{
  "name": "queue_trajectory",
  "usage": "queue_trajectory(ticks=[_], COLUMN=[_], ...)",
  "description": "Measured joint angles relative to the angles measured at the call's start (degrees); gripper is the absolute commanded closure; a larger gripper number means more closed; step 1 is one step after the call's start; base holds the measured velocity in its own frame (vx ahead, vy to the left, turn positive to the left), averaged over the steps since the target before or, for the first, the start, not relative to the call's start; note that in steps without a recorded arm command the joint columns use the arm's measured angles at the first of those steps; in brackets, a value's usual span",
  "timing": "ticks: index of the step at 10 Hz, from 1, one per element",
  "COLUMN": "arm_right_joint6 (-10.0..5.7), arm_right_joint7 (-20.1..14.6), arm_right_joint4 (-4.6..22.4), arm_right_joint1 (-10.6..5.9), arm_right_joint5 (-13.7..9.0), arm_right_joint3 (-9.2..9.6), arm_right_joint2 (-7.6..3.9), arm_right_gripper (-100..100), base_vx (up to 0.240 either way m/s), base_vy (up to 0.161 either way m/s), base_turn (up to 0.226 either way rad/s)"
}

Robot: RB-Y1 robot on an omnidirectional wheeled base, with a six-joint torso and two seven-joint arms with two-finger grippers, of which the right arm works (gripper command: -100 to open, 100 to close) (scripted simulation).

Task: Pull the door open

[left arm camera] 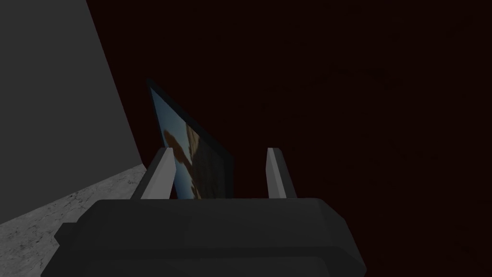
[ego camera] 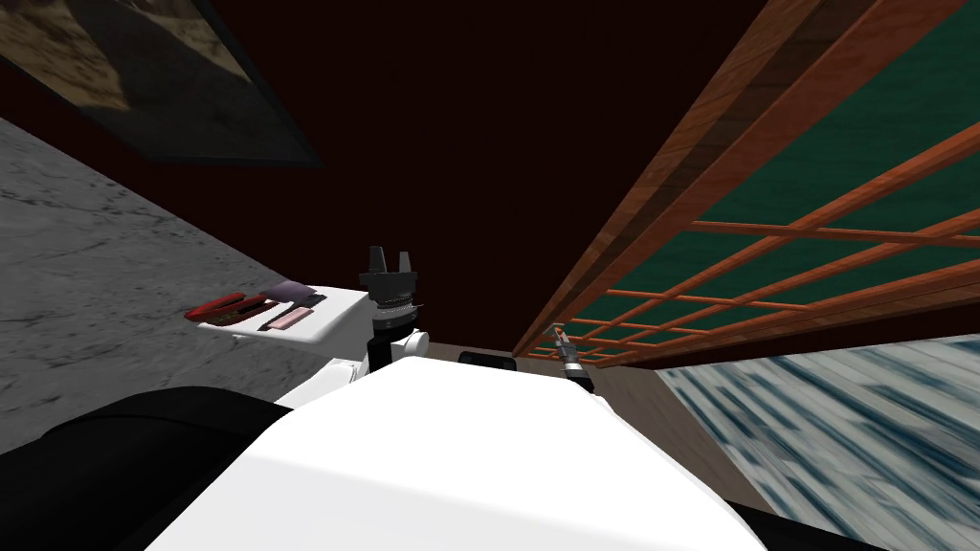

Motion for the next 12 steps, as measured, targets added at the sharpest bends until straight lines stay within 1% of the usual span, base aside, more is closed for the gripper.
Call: queue_trajectory(ticks=[2, 6, 8, 12], arm_right_joint6=[0.36, 0.68, 1.12, 1.52], arm_right_joint7=[-3.22, -8.19, -11.17, -16.58], arm_right_joint4=[-0.18, 0.0, -0.21, -0.08], arm_right_joint1=[-0.16, -0.51, -0.63, -1.08], arm_right_joint5=[-1.26, -2.95, -4.22, -6.31], arm_right_joint3=[0.68, 1.6, 2.26, 3.38], arm_right_joint2=[0.0, 0.02, 0.01, 0.01], arm_right_gripper=[100, 100, 100, 100], base_vx=[-0.048, -0.037, -0.044, -0.048], base_vy=[-0.019, -0.019, -0.021, -0.023], base_turn=[0.042, 0.042, 0.049, 0.05])
